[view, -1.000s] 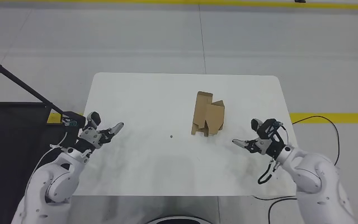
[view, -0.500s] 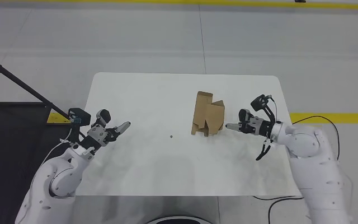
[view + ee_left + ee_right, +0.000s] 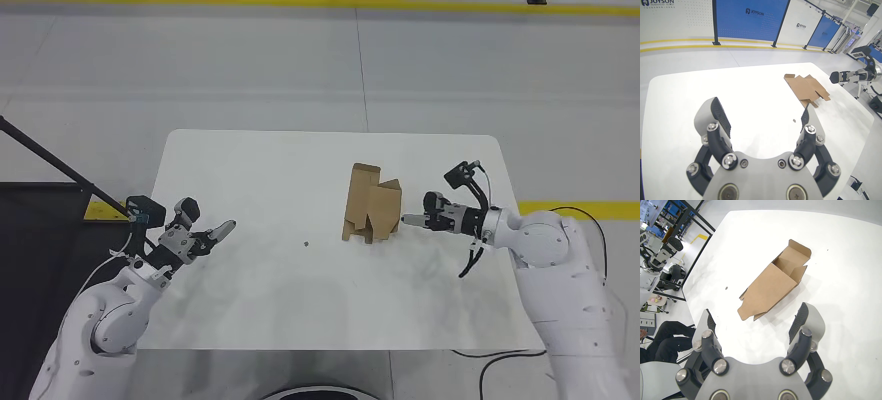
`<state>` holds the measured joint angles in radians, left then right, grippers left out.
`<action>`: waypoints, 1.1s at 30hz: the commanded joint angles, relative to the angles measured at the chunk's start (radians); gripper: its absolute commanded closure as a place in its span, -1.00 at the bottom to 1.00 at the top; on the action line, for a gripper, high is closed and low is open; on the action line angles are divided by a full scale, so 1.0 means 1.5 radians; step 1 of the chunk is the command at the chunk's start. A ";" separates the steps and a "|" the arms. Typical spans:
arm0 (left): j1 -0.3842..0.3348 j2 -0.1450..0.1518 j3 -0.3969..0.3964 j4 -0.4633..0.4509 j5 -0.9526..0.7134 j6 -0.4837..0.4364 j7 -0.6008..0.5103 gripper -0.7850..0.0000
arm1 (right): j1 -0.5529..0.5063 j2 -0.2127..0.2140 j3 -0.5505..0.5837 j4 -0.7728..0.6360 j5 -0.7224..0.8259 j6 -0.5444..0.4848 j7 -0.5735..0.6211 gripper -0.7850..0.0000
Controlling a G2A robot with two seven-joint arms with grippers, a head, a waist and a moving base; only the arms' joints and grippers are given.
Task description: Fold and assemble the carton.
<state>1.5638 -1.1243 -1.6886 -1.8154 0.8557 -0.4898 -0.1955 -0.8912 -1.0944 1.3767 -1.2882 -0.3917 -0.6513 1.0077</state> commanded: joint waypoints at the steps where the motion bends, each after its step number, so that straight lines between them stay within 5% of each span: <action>1: 0.006 0.000 0.004 -0.004 0.001 -0.016 0.005 -1.00 | -0.004 0.000 -0.001 0.000 -0.006 0.016 -0.010 -1.00; 15: 0.023 0.001 -0.005 -0.006 -0.015 -0.028 0.043 -1.00 | 0.084 -0.008 -0.084 0.089 0.063 0.120 0.092 -1.00; 33: 0.023 0.001 -0.005 -0.006 -0.015 -0.028 0.043 -1.00 | 0.239 -0.051 -0.226 0.298 0.128 0.133 0.130 -1.00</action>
<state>1.5981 -1.1235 -1.6954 -1.8245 0.8332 -0.5315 -0.1310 -0.5411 -1.1671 1.0475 -0.8586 -0.2056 -0.4464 1.2037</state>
